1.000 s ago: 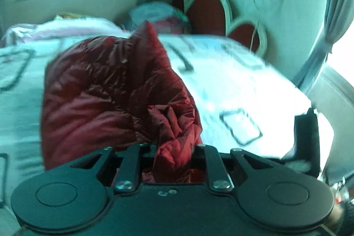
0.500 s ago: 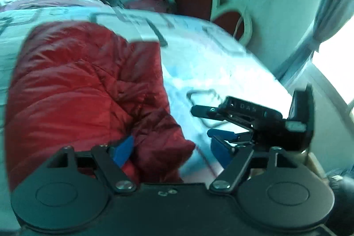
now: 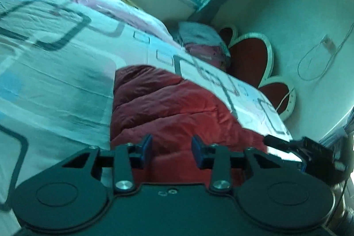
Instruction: Fold large clothes
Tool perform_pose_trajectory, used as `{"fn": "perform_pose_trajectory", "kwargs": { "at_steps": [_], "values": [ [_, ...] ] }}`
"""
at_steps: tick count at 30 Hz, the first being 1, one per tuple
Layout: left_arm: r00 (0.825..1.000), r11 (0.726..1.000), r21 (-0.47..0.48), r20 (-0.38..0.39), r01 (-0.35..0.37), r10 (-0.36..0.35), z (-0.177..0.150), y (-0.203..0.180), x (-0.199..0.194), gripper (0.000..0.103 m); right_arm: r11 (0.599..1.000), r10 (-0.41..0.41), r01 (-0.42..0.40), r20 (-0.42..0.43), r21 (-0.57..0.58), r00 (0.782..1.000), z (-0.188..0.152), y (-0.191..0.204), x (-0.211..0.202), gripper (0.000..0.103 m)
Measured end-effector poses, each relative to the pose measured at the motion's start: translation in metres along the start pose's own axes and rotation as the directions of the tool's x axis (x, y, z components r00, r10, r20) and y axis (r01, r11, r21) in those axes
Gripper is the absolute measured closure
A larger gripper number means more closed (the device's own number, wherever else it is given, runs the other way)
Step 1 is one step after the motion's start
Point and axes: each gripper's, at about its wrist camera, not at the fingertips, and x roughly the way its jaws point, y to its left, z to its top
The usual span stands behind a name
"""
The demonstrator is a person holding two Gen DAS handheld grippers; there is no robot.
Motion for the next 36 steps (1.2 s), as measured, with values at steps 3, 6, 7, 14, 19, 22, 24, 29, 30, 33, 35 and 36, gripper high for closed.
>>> {"fn": "perform_pose_trajectory", "kwargs": {
  "at_steps": [3, 6, 7, 14, 19, 22, 24, 29, 30, 33, 35, 36],
  "values": [
    [0.999, 0.999, 0.031, -0.029, 0.021, -0.020, 0.000, 0.001, 0.010, 0.075, 1.000, -0.009, 0.008, -0.055, -0.006, 0.998, -0.004, -0.002, 0.023, 0.091],
    [0.996, 0.995, 0.062, -0.048, 0.074, -0.071, 0.002, -0.002, 0.017, 0.075, 0.998, -0.046, 0.045, -0.017, -0.038, 0.999, -0.012, 0.003, 0.018, 0.093],
    [0.995, 0.992, 0.093, -0.062, 0.088, -0.082, 0.002, -0.008, 0.023, 0.075, 0.997, -0.062, 0.062, -0.002, -0.054, 0.998, -0.015, 0.006, 0.010, 0.093],
    [0.986, 0.957, 0.273, -0.159, 0.101, -0.058, -0.009, -0.032, 0.057, 0.075, 0.981, -0.192, 0.192, -0.001, -0.004, 0.981, -0.039, -0.020, 0.005, 0.093],
    [0.980, 0.934, 0.349, -0.200, 0.081, -0.010, -0.020, -0.036, 0.077, 0.074, 0.976, -0.205, 0.206, -0.026, 0.068, 0.978, -0.056, -0.044, 0.019, 0.093],
    [0.976, 0.938, 0.336, -0.217, 0.082, -0.008, -0.020, -0.031, 0.084, 0.074, 0.975, -0.204, 0.206, -0.029, 0.083, 0.978, -0.058, -0.051, 0.025, 0.093],
    [0.975, 0.938, 0.335, -0.223, 0.092, -0.016, -0.019, -0.030, 0.082, 0.075, 0.976, -0.205, 0.207, -0.038, 0.073, 0.978, -0.055, -0.050, 0.024, 0.093],
    [0.990, 0.944, 0.319, -0.133, 0.081, -0.040, 0.007, -0.029, 0.049, 0.067, 0.971, -0.240, 0.239, 0.078, 0.021, 0.968, -0.033, -0.026, -0.016, 0.057],
    [0.992, 0.943, 0.326, -0.118, 0.070, -0.033, 0.015, -0.029, 0.048, 0.067, 0.974, -0.227, 0.227, 0.079, 0.002, 0.971, -0.025, -0.019, -0.018, 0.057],
    [0.994, 0.940, 0.340, -0.113, 0.036, 0.003, 0.033, -0.029, 0.058, 0.067, 0.969, -0.221, 0.223, 0.032, -0.103, 0.975, 0.000, 0.012, 0.004, 0.057],
    [0.991, 0.935, 0.353, -0.133, 0.025, 0.024, 0.041, -0.030, 0.072, 0.067, 0.958, -0.229, 0.223, -0.015, -0.179, 0.973, 0.009, 0.032, 0.028, 0.057],
    [0.989, 0.934, 0.358, -0.142, 0.023, 0.030, 0.044, -0.031, 0.079, 0.067, 0.948, -0.240, 0.226, -0.037, -0.222, 0.970, 0.012, 0.042, 0.043, 0.057]
  ]
}}
